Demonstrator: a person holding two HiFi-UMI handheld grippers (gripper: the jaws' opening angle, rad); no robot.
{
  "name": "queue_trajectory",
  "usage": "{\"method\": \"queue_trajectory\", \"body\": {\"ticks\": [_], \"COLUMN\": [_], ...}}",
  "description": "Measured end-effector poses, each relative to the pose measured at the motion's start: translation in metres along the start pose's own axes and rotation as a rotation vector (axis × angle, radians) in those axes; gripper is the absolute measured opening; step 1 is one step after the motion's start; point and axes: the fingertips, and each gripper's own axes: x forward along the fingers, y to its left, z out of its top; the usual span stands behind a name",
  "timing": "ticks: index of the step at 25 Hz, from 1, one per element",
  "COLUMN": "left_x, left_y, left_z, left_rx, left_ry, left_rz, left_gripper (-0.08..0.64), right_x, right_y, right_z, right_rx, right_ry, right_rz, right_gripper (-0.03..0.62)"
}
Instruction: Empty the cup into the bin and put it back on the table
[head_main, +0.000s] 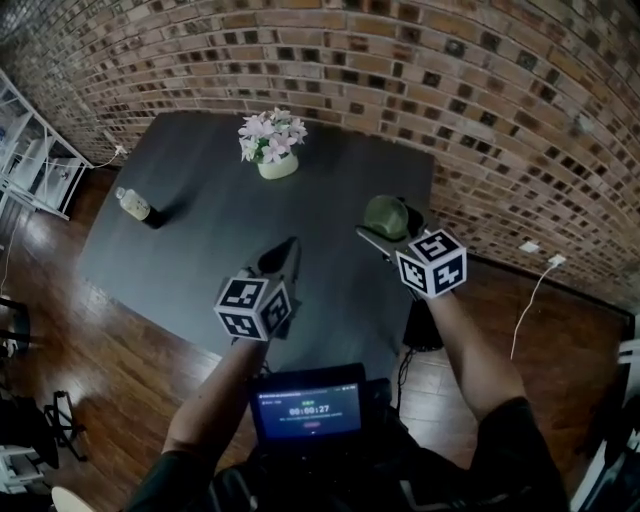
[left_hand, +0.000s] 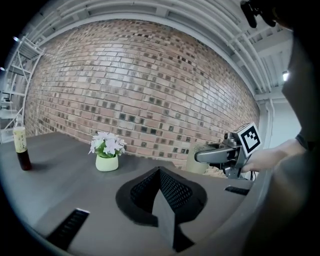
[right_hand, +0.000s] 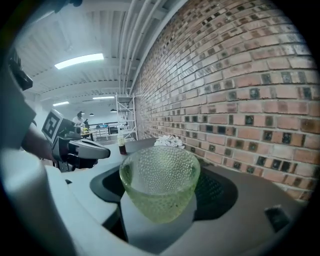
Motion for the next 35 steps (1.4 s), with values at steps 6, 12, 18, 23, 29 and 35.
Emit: {"method": "queue_trajectory", "body": {"ticks": [6, 12, 18, 23, 29, 35], "left_x": [0.019, 0.036, 0.058, 0.078, 0.094, 0.107], "left_y": [0.022, 0.04, 0.06, 0.078, 0.094, 0.105], "left_z": [-0.007, -0.021, -0.049, -0.072, -0.092, -0.108], "left_rx": [-0.017, -0.046, -0.028, -0.03, -0.053, -0.064], "left_ry": [0.02, 0.04, 0.077, 0.095, 0.102, 0.123], "left_rz": [0.008, 0.008, 0.027, 0.03, 0.03, 0.035], "left_gripper": [0.001, 0.002, 0.002, 0.002, 0.0, 0.002], "right_x": [0.039, 0.077, 0.116, 0.144, 0.162, 0.177], "right_y": [-0.003, -0.002, -0.003, -0.008, -0.018, -0.023], "right_z": [-0.008, -0.027, -0.056, -0.079, -0.097, -0.112], "right_rx": [-0.008, -0.012, 0.01, 0.014, 0.033, 0.041], "right_ry": [0.023, 0.028, 0.042, 0.045, 0.041, 0.066], "right_rz": [0.036, 0.085, 0.114, 0.122, 0.1, 0.086], "right_gripper": [0.396, 0.396, 0.396, 0.396, 0.396, 0.396]}}
